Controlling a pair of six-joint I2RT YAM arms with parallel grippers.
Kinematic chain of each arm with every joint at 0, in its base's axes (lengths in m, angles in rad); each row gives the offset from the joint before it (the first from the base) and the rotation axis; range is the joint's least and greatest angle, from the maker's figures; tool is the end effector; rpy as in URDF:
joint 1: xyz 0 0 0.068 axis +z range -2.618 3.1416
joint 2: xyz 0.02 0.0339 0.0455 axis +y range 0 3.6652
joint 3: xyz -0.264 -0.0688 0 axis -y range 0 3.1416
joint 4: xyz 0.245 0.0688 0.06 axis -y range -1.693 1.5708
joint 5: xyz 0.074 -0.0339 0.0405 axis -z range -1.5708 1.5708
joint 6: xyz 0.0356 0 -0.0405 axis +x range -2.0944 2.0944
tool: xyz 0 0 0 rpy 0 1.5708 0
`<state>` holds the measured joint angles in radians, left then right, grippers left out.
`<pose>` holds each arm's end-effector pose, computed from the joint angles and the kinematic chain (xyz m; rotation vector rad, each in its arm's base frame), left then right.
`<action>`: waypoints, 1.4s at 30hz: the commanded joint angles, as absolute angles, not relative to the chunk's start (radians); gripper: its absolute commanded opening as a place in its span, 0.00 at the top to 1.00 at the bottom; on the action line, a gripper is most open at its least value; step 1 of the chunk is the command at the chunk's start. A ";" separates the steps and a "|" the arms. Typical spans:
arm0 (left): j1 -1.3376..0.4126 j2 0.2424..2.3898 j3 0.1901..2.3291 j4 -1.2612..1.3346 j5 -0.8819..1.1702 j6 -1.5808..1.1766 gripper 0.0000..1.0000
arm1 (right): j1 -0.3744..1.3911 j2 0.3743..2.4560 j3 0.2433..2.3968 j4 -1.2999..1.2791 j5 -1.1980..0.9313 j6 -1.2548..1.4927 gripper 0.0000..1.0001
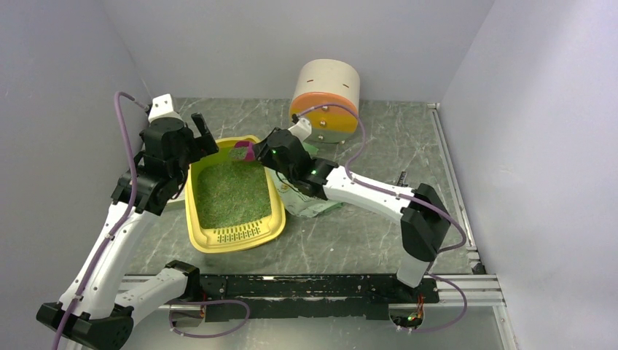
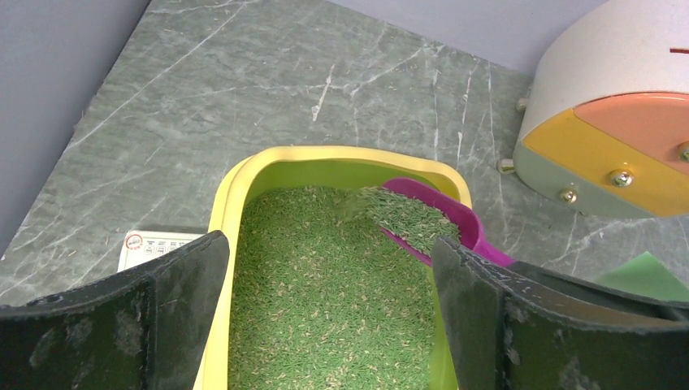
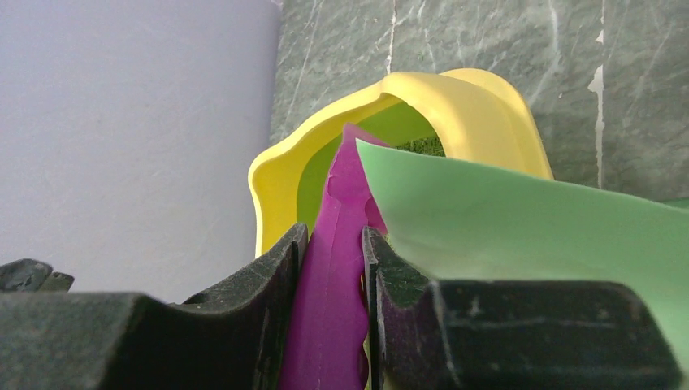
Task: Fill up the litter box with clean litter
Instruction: Pour the cat litter into the litter box.
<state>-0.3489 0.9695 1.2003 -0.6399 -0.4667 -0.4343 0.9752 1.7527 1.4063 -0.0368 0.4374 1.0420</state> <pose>0.1864 -0.0508 0.4036 -0.3795 1.8968 -0.0589 0.2465 0.3368 0.3067 0.3679 1.9954 0.9084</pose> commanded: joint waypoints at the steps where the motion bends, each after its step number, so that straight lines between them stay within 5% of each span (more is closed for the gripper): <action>1: -0.354 0.970 1.195 -0.603 -0.447 -0.436 0.01 | 0.972 1.673 1.363 -0.049 0.463 1.012 1.00; 18: -0.354 0.989 1.205 -0.600 -0.426 -0.452 0.01 | 0.975 1.486 1.186 -0.091 0.232 0.933 1.00; 27: -0.354 0.974 1.190 -0.601 -0.435 -0.461 0.02 | 1.018 1.500 1.271 -0.225 0.185 0.708 1.00; 42: -0.354 0.969 1.204 -0.612 -0.463 -0.469 0.01 | 1.163 1.577 1.389 -0.336 0.478 0.602 1.00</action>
<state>-0.3489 0.9863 1.1957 -0.6292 -0.4385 -0.4606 1.1664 1.6356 1.4178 -0.3214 0.3542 0.6090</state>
